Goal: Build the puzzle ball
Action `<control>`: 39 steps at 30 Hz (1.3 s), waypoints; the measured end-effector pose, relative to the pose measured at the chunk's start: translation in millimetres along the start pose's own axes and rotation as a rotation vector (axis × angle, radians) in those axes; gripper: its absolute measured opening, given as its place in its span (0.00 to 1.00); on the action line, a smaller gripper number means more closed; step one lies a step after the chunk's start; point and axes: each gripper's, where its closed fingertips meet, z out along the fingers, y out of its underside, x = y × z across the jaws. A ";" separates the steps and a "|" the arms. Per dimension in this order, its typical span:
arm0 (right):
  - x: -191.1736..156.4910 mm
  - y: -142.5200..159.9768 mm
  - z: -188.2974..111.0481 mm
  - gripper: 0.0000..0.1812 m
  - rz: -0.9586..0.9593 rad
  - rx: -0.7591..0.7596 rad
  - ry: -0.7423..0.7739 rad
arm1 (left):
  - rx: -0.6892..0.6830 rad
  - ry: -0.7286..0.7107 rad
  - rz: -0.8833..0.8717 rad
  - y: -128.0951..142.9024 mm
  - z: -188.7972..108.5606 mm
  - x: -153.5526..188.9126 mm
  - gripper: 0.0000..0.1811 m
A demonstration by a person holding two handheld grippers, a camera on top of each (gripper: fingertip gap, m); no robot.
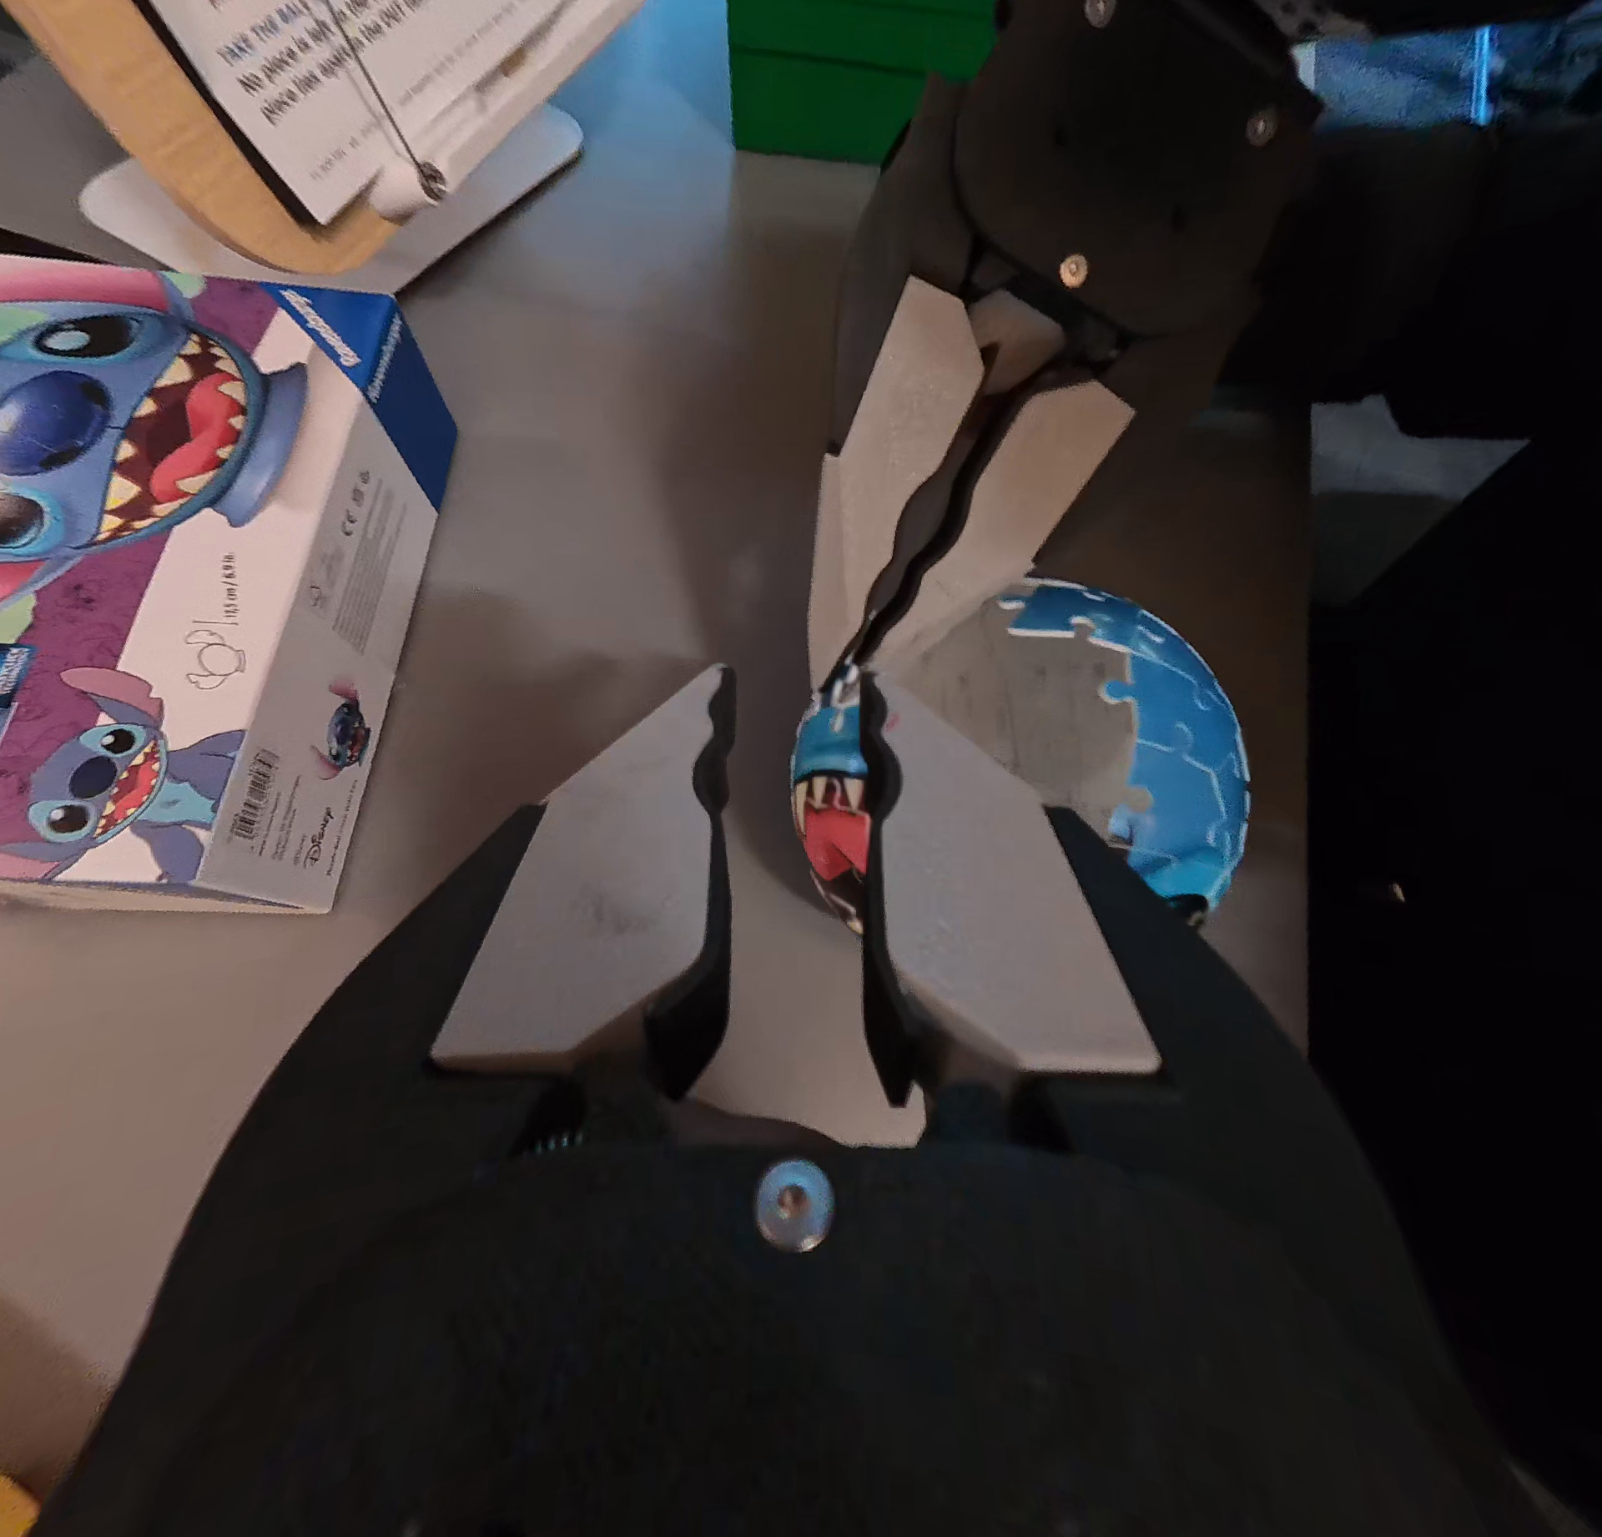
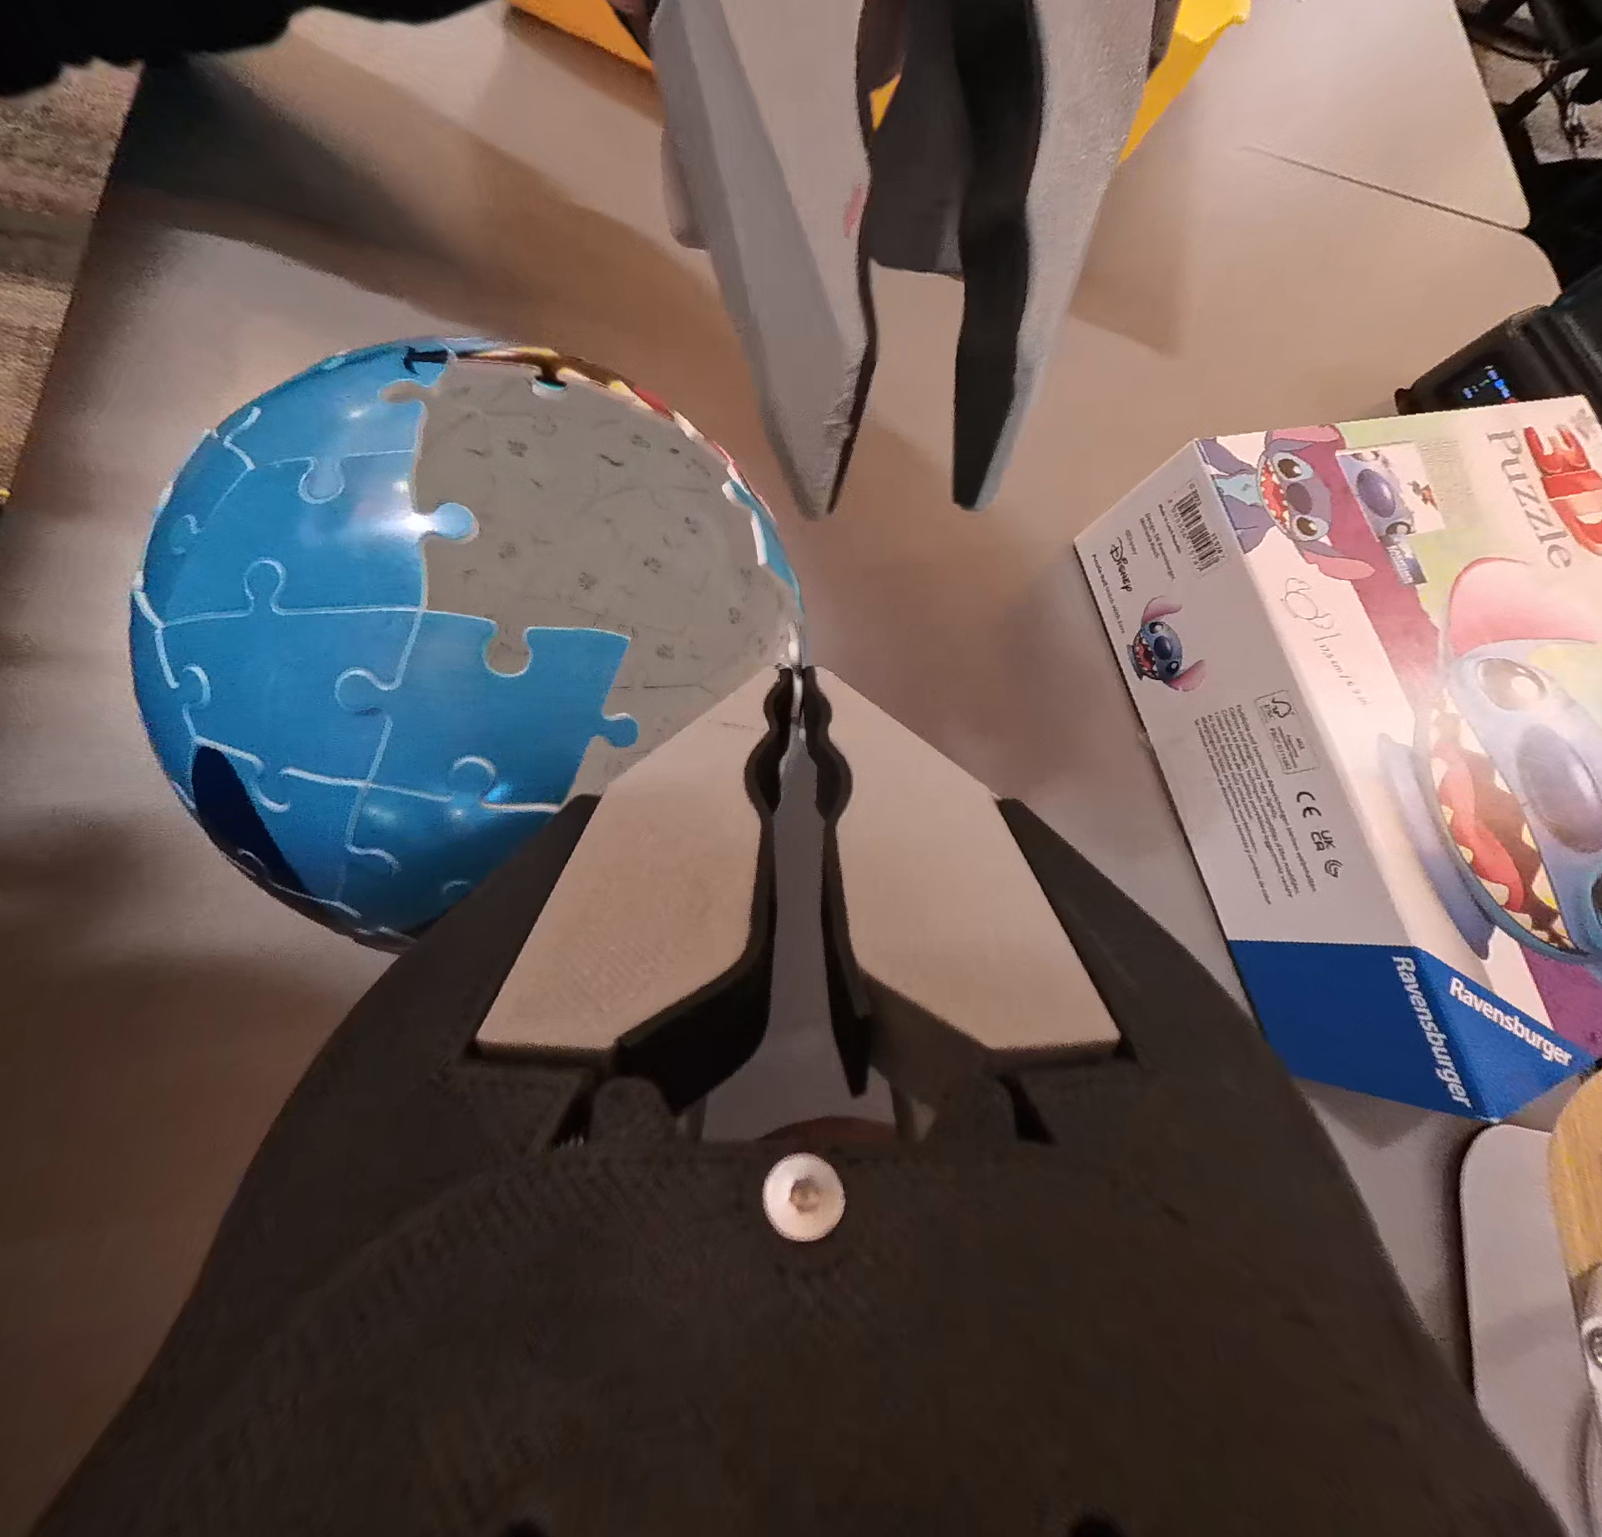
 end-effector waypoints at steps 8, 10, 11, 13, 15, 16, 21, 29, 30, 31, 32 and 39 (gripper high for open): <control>2.1 0.7 -0.7 0.00 -0.023 0.010 0.039 | -0.190 0.066 0.050 11.2 11.4 4.9 0.14; 2.0 3.1 -0.5 0.00 -0.008 0.012 0.035 | -0.221 0.076 0.058 10.1 14.2 5.5 0.14; 2.1 4.2 -0.2 0.00 0.007 0.012 0.032 | -0.236 0.079 0.061 9.7 16.0 5.9 0.14; 2.2 5.5 -0.1 0.00 0.043 0.012 0.026 | -0.269 0.082 0.061 10.1 19.3 5.5 0.14; 2.8 6.5 -0.9 0.00 0.045 0.009 0.037 | -0.293 0.094 0.069 11.3 21.2 7.3 0.12; 3.1 7.3 -1.4 0.00 0.040 0.003 0.047 | -0.305 0.100 0.077 12.7 21.7 8.5 0.10; 2.5 9.1 -3.5 0.00 0.041 -0.021 0.079 | -0.360 0.148 0.105 17.4 23.8 15.8 0.08; 2.1 10.7 -3.2 0.00 0.050 -0.043 0.081 | -0.367 0.168 0.072 19.6 22.0 16.0 0.08; 1.8 10.3 -3.2 0.00 0.053 -0.044 0.080 | -0.367 0.168 0.071 20.1 21.0 16.5 0.08; 1.7 9.8 -2.9 0.00 0.058 -0.045 0.079 | -0.368 0.168 0.071 20.6 19.7 16.7 0.08; 1.6 9.3 -2.3 0.00 0.063 -0.046 0.078 | -0.369 0.169 0.068 21.1 18.4 17.0 0.08; 2.5 2.6 3.1 0.00 0.102 0.004 0.043 | -0.365 0.183 0.031 23.8 11.0 15.8 0.09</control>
